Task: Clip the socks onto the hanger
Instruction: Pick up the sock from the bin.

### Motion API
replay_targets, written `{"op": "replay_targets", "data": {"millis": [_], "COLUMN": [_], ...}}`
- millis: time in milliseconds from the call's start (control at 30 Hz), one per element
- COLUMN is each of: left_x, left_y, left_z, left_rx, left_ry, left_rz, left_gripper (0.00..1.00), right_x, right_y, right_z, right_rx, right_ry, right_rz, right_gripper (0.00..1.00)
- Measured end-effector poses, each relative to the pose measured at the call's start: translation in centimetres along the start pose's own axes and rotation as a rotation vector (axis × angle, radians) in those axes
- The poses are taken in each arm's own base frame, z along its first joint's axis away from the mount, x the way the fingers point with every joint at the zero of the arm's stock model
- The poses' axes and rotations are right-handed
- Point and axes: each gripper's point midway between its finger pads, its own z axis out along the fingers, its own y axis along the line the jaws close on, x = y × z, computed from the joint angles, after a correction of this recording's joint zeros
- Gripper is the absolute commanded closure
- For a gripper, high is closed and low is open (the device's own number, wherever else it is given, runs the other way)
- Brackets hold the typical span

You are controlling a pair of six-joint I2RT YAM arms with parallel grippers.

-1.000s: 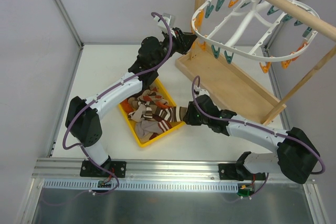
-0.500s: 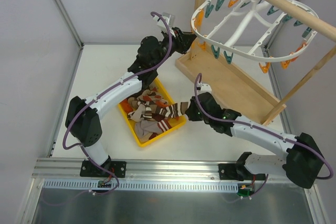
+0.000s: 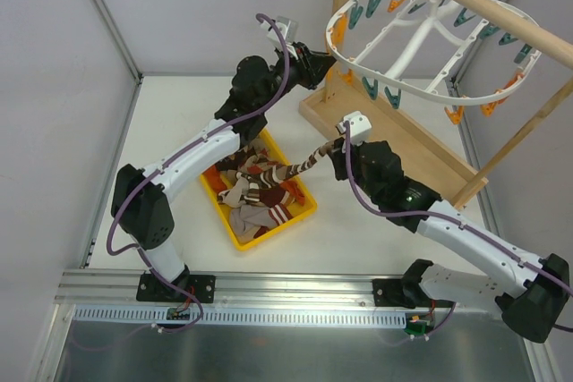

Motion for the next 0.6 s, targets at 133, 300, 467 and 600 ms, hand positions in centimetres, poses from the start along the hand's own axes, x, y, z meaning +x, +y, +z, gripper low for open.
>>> {"op": "replay_targets", "data": {"millis": [133, 300, 467, 600], "left_x": [-0.4, -1.0, -1.4, -1.2], "left_y": [0.0, -0.2, -0.7, -0.7], "left_z": [0.0, 0.1, 0.3, 0.5], "left_rx": [0.010, 0.016, 0.032, 0.030], "left_ry": [-0.003, -0.008, -0.010, -0.006], "left_rz": [0.000, -0.002, -0.031, -0.057], "left_gripper": [1.00, 0.99, 1.00, 1.00], "right_x": [-2.1, -4.6, -6.0, -6.3], "right_y": [-1.1, -1.4, -1.0, -1.0], "right_z": [0.0, 0.0, 0.3, 0.9], "right_rx": [0.008, -0.029, -0.085, -0.110], "right_ry": [-0.039, -0.095, -0.125, -0.127], "right_rz": [-0.060, -0.101, -0.161, -0.218], "right_gripper": [0.99, 0.99, 0.99, 0.99]}}
